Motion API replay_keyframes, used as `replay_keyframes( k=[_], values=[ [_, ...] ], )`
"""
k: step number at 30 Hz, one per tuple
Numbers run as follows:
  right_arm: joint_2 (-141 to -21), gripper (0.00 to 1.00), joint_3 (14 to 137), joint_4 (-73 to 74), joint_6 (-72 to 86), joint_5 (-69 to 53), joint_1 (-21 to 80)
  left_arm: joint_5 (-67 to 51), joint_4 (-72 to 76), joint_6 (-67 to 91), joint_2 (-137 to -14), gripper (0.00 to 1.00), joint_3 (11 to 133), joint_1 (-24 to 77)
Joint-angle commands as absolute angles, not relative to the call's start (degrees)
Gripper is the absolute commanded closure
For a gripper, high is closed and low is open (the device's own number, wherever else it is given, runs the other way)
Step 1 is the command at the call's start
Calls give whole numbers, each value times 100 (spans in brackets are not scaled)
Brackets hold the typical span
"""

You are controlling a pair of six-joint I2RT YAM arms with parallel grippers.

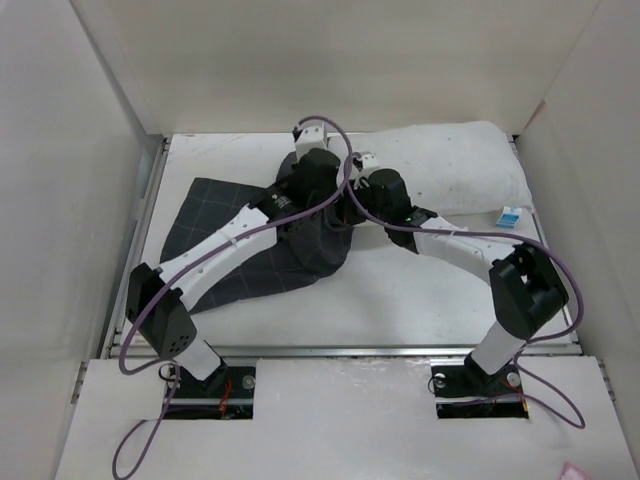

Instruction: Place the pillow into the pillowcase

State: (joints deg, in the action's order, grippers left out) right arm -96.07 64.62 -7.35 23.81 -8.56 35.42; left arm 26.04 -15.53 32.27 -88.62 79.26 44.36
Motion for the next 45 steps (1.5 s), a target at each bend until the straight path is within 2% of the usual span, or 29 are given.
replay_keyframes(
  k=[1,6,11,12,15,16,19,23,27,31,35,40,43,45],
  values=[
    [-9360,100,6497,-1328,1460,-1422,3910,2496,-1238,2488,-8937,100,9050,4491],
    [-9420,100,6065,-572,1011,-1441,3981,1882,-1573,2197,-9676,100,10316,4491],
    [-9686,100,5687,-589,1195,-1617,3981,1362,-1389,2039,-9466,100,10214,4491],
    [-9625,95,5687,-589,1195,-1617,3981,1415,-1389,2039,-9466,100,10126,4491],
    [-8967,63,5687,-511,1134,-1214,3981,1616,-1573,2275,-9404,100,9669,4491],
    [-8756,45,5687,-440,1134,-1152,3981,1617,-1573,2363,-9352,100,9494,4491],
    [-7991,30,5844,-63,1063,-951,3981,1530,-1512,2671,-9150,100,8782,4491],
    [-7489,20,6230,632,1063,-134,3981,1477,-1441,2856,-8938,100,8271,4438],
    [-7409,14,6565,1080,1063,316,3736,1582,-1336,2961,-8632,100,7999,4438],
    [-7776,13,6960,1388,1116,439,3218,1704,-1274,2962,-8263,100,7805,4438],
    [-8383,12,7557,1336,32,-174,2971,1854,-1274,3014,-8069,100,7690,4438],
    [-9201,9,8076,1134,-1817,-1884,2971,1907,-1274,3015,-8068,100,7638,4438],
    [-9763,7,8576,1703,-2530,-2687,2971,1907,-1336,3067,-8121,100,7638,4386],
    [-10201,7,8709,1863,-2610,-2419,3032,1907,-1336,3067,-8121,100,7638,4386]
  ],
)
